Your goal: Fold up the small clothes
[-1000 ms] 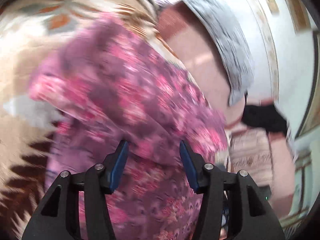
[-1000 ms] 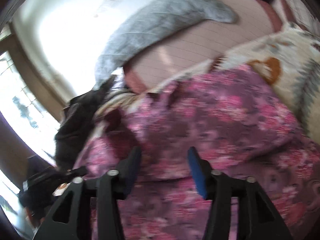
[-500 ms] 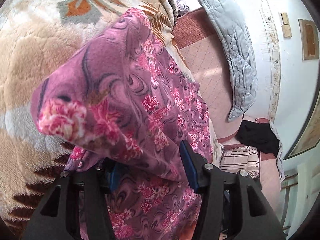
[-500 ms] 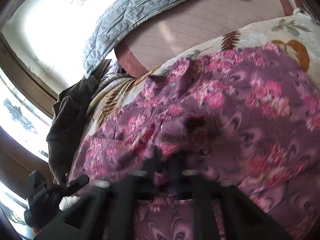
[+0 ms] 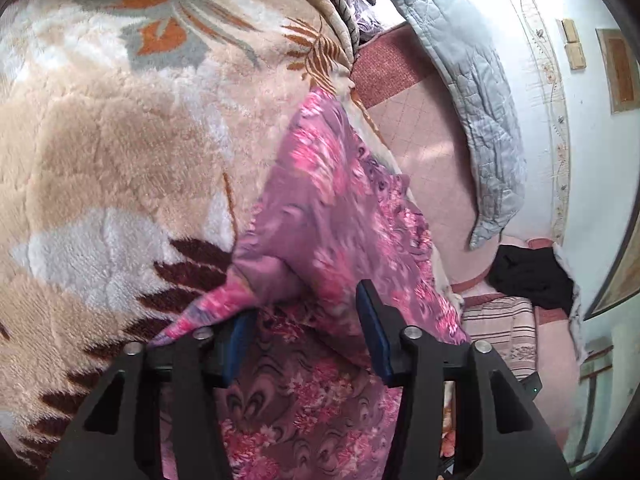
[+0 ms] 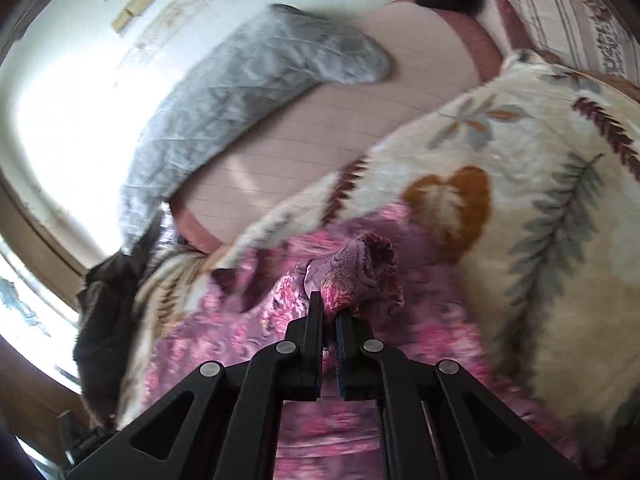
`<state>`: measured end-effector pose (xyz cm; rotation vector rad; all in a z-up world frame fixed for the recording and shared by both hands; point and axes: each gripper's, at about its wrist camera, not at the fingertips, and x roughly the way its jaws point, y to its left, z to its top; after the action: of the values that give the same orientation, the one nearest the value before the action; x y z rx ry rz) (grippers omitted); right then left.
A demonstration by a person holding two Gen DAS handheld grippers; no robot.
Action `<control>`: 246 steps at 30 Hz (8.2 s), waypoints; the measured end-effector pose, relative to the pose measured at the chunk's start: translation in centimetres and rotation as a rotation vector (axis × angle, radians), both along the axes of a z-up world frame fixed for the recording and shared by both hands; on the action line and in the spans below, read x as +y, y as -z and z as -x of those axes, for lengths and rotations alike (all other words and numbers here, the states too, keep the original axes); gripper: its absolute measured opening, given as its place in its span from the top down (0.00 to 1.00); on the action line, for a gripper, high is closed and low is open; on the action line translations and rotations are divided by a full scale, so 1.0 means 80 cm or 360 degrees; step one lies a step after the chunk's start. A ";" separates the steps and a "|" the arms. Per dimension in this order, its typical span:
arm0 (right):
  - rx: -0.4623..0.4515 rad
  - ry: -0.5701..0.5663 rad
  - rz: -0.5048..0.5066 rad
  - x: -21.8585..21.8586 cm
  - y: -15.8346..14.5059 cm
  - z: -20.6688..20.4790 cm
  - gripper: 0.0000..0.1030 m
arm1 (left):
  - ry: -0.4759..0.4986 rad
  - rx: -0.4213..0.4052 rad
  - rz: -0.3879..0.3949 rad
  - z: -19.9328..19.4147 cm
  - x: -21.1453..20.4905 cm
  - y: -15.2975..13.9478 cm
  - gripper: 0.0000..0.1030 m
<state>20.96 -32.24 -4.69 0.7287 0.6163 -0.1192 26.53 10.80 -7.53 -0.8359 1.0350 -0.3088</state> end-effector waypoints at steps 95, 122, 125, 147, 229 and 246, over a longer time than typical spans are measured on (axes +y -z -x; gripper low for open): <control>0.0213 -0.0053 0.0059 -0.022 0.022 0.022 0.96 | 0.0058 -0.0149 -0.0777 0.024 -0.041 -0.035 0.76; 0.0834 -0.0498 0.0233 0.045 0.022 0.132 0.59 | 0.0553 0.0047 -0.0967 0.121 -0.056 -0.038 0.42; 0.0794 -0.0431 0.0212 0.017 0.007 0.191 0.54 | 0.0530 0.0106 -0.0994 0.156 -0.002 -0.057 0.42; 0.0461 -0.0414 -0.0733 -0.034 0.085 0.393 0.47 | 0.0735 0.0647 -0.0452 0.325 0.053 0.037 0.40; 0.0143 0.0130 -0.0337 -0.134 0.014 -0.071 0.52 | 0.0209 0.0176 -0.0126 -0.192 0.057 -0.051 0.54; 0.0388 0.0069 -0.0107 -0.118 0.043 -0.120 0.96 | 0.0188 0.0264 -0.0472 -0.213 0.005 -0.011 0.97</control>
<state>30.59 -41.65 -8.12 0.7989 0.8401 -0.2304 43.53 11.21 -6.62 -0.5400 1.2530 -0.1812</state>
